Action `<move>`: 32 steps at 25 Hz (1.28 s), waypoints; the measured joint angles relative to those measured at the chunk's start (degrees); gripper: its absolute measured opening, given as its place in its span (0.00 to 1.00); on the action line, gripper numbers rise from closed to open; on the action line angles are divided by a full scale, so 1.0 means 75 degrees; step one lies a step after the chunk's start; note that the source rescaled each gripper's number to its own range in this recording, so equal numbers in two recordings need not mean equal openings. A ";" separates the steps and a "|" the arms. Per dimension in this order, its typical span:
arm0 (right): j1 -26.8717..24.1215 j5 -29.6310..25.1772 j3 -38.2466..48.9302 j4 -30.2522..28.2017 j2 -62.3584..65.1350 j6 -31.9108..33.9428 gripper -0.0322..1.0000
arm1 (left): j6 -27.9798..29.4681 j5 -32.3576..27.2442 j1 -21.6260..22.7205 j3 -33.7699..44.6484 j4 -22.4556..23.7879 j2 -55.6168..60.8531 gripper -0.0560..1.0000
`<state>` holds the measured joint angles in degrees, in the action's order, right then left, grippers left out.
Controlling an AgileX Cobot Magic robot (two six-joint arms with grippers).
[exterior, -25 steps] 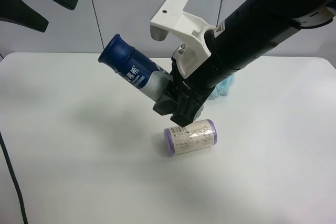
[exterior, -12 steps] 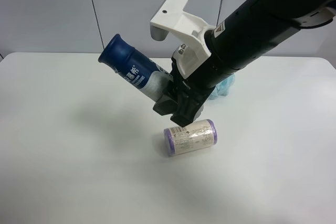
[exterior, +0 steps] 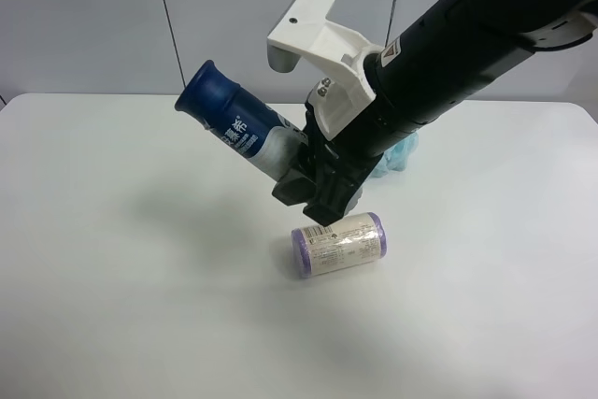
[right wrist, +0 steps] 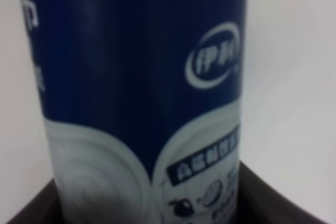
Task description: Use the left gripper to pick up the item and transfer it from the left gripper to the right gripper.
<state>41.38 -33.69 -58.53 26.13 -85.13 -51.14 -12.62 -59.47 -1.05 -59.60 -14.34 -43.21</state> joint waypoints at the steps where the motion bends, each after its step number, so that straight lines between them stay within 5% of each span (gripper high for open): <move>1: 0.0000 0.0000 0.0000 0.0000 0.0000 0.0007 0.03 | 0.0000 0.0050 0.0000 0.0188 0.0037 0.0251 0.99; 22: 0.0000 0.0000 0.0000 0.0000 0.0000 0.0203 0.03 | 0.0752 0.0097 0.0000 0.3392 0.1676 0.5062 0.99; 32: 0.0000 0.0000 0.0000 0.0000 0.0000 0.0203 0.03 | 0.1006 -0.0165 0.0000 0.4037 0.1759 0.5802 0.99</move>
<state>41.38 -33.69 -58.53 26.13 -85.13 -49.62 -5.07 -60.71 -1.05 -29.33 -1.15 0.31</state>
